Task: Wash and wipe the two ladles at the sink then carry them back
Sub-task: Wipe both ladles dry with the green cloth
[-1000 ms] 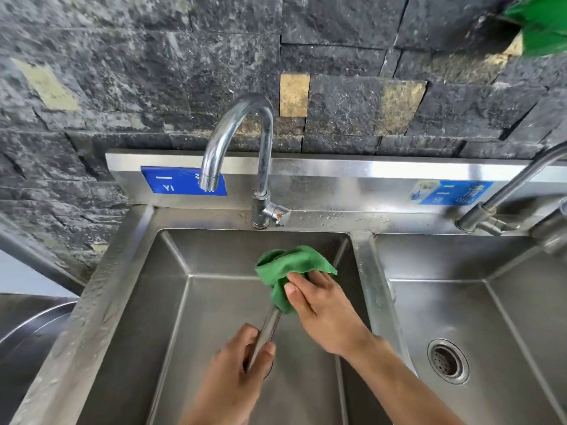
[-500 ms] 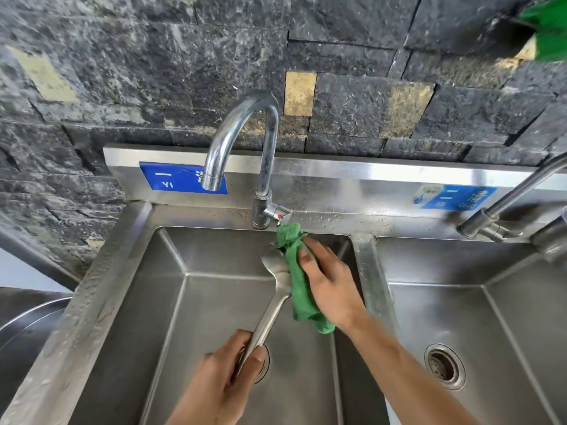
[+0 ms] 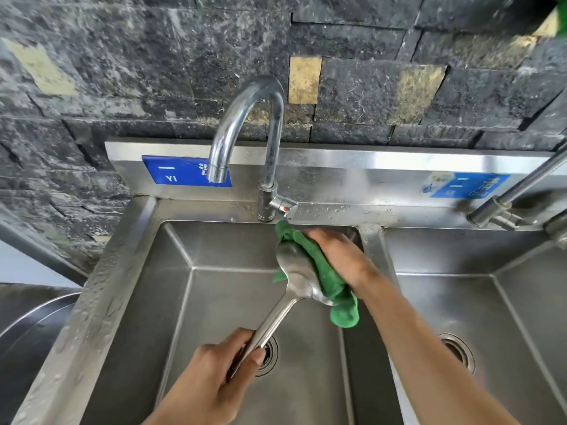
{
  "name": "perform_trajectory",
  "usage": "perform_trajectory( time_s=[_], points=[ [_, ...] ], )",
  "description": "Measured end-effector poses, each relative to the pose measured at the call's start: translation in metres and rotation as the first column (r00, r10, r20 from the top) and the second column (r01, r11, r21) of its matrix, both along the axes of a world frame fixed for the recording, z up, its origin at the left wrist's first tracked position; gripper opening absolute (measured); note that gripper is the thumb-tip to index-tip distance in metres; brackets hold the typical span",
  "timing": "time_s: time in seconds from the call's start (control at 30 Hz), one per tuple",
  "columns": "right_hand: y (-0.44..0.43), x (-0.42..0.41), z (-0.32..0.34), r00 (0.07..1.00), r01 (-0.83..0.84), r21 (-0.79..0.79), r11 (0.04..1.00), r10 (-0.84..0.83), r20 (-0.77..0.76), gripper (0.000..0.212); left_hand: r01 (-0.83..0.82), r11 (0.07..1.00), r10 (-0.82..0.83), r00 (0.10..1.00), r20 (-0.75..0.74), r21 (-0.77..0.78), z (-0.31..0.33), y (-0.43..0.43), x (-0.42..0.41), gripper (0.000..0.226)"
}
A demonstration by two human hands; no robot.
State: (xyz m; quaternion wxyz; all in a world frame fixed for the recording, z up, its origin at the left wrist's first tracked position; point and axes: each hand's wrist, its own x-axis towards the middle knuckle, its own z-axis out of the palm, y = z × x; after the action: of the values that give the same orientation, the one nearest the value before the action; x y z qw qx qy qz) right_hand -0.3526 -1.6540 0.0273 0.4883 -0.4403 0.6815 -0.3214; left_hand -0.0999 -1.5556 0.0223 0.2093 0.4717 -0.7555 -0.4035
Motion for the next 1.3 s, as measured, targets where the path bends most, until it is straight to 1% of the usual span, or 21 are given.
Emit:
perform_trajectory(
  time_s=[0.07,0.1,0.17,0.2,0.23,0.3,0.33,0.37,0.4,0.43,0.47,0.53,0.57,0.63,0.73,0.87,0.97,1.07,1.17,1.23,1.3],
  points=[
    [0.027,0.016,-0.016,0.971,0.053,-0.190,0.980,-0.095,-0.219,0.030,-0.033,0.999,0.033,0.999,0.005,0.020,-0.003,0.000,0.000,0.011],
    [0.040,0.027,-0.020,0.929,-0.013,-0.316,0.949,-0.106,-0.354,0.032,-0.046,0.998,0.046,0.999,0.002,0.032,-0.004,0.000,-0.002,0.013],
    [0.051,0.047,-0.019,0.755,-0.241,-0.480,0.843,-0.148,-0.639,0.039,-0.045,0.998,0.046,0.999,-0.008,0.041,-0.009,-0.003,-0.005,0.015],
    [0.046,0.051,-0.020,0.681,-0.329,-0.513,0.793,-0.176,-0.710,0.039,-0.042,0.998,0.042,0.999,-0.012,0.041,-0.011,-0.004,-0.007,0.014],
    [0.037,0.052,-0.014,0.637,-0.373,-0.496,0.784,-0.172,-0.751,0.037,-0.040,0.998,0.041,0.999,-0.016,0.044,-0.013,-0.005,-0.007,0.011],
    [0.011,0.042,0.001,0.670,-0.316,-0.312,0.896,-0.022,-0.742,0.033,-0.053,0.998,0.054,0.998,-0.029,0.037,-0.015,-0.003,-0.006,0.005],
    [0.000,0.033,0.011,0.763,-0.254,-0.186,0.949,0.078,-0.642,0.034,-0.067,0.997,0.068,0.997,-0.032,0.030,-0.015,0.001,-0.005,0.004],
    [-0.010,0.023,0.017,0.916,-0.141,-0.106,0.984,0.089,-0.391,0.034,-0.085,0.996,0.086,0.995,-0.043,0.023,-0.012,0.004,-0.004,0.008],
    [-0.015,0.016,0.020,1.000,-0.015,-0.033,0.999,0.014,-0.014,0.036,-0.106,0.994,0.106,0.992,-0.064,0.013,-0.009,0.007,-0.005,0.016],
    [-0.014,0.012,0.018,0.940,0.078,0.046,0.996,-0.089,0.329,0.037,-0.125,0.992,0.125,0.988,-0.096,0.001,-0.005,0.008,-0.006,0.024],
    [-0.009,0.012,0.016,0.798,0.139,0.101,0.985,-0.172,0.577,0.039,-0.146,0.989,0.144,0.981,-0.130,-0.009,-0.002,0.007,-0.008,0.029],
    [0.008,0.019,-0.002,0.528,0.246,0.147,0.958,-0.259,0.809,0.048,-0.180,0.984,0.177,0.970,-0.167,-0.005,0.000,0.002,-0.015,0.031],
    [0.017,0.024,-0.011,0.442,0.281,0.159,0.946,-0.275,0.854,0.056,-0.185,0.983,0.181,0.969,-0.166,-0.011,0.001,-0.001,-0.020,0.029],
    [0.031,0.037,-0.021,0.337,0.349,0.180,0.920,-0.302,0.892,0.068,-0.175,0.983,0.166,0.974,-0.151,-0.050,0.002,-0.005,-0.031,0.022],
    [0.040,0.051,-0.024,0.261,0.412,0.176,0.894,-0.301,0.917,0.068,-0.198,0.979,0.191,0.973,-0.131,-0.040,-0.006,-0.006,-0.041,0.021],
    [0.047,0.066,-0.014,0.310,0.403,0.182,0.897,-0.321,0.895,0.069,-0.225,0.974,0.221,0.970,-0.107,-0.031,-0.013,-0.006,-0.048,0.026],
    [0.055,0.072,-0.009,0.445,0.392,0.141,0.909,-0.322,0.836,0.048,-0.210,0.978,0.208,0.973,-0.095,-0.009,-0.013,-0.010,-0.051,0.023],
    [0.071,0.076,-0.009,0.593,0.288,0.097,0.953,-0.257,0.763,0.032,-0.192,0.981,0.193,0.977,-0.094,0.021,-0.013,-0.011,-0.048,0.015],
    [0.080,0.067,-0.010,0.613,0.272,0.085,0.958,-0.241,0.752,0.030,-0.138,0.990,0.142,0.981,-0.135,0.038,-0.011,-0.004,-0.047,0.016],
    [0.078,0.056,-0.006,0.592,0.348,0.044,0.937,-0.256,0.764,0.030,-0.105,0.994,0.103,0.986,-0.132,-0.010,-0.008,-0.001,-0.052,0.024],
    [0.072,0.047,-0.003,0.569,0.423,0.009,0.906,-0.273,0.776,0.023,-0.081,0.995,0.089,0.984,-0.154,0.058,-0.003,0.001,-0.058,0.026]
  ],
)
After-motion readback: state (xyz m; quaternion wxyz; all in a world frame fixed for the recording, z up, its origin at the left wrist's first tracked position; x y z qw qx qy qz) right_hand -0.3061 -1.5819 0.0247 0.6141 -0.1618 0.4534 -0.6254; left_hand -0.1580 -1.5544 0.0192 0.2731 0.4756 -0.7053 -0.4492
